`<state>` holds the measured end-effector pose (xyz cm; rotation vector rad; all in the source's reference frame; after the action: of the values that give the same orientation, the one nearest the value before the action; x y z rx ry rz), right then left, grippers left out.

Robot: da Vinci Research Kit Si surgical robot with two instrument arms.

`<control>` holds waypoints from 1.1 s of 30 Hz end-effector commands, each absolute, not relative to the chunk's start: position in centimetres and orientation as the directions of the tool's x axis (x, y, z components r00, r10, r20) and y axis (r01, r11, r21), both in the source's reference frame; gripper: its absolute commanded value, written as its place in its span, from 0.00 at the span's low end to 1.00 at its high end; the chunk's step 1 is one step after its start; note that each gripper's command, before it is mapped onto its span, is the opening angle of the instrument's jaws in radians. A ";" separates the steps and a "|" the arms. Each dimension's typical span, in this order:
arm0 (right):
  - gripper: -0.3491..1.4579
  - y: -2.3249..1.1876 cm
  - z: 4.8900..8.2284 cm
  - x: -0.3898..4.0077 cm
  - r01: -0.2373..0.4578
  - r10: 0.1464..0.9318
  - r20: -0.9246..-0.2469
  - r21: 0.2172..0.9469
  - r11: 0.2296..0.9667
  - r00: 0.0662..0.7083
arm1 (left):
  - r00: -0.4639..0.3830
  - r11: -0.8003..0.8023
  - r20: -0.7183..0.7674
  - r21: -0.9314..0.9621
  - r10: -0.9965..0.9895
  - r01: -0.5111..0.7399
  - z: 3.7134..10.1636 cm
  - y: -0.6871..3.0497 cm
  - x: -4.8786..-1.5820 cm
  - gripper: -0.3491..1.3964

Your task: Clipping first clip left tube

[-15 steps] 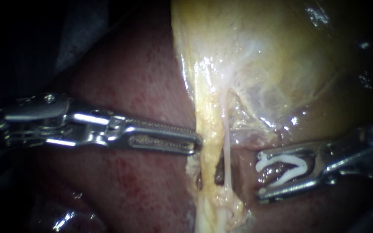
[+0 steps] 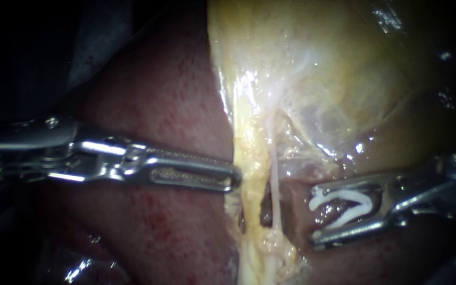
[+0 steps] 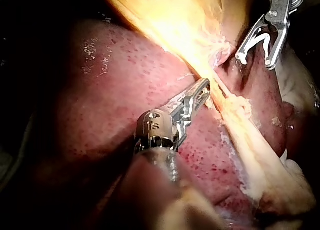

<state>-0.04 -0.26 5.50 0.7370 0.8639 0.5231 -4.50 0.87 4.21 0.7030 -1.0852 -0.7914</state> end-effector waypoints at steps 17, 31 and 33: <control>0.50 -0.67 5.73 0.48 -0.136 0.671 -0.495 0.740 0.658 0.552 | 0.257 0.531 0.479 0.822 -0.840 0.204 4.00 0.69 -4.19 0.00; 0.50 -0.81 6.00 0.74 -0.129 0.661 -0.500 0.735 0.666 0.560 | 0.257 0.531 0.479 0.823 -0.840 0.203 3.92 0.64 -4.18 0.00; 0.50 -0.79 6.03 0.73 -0.130 0.661 -0.500 0.734 0.666 0.559 | 0.257 0.531 0.479 0.823 -0.840 0.203 3.92 0.64 -4.18 0.00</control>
<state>0.73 -0.78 6.04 0.7008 0.8564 0.5149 -4.18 0.64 3.91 0.7148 -1.0858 -0.7955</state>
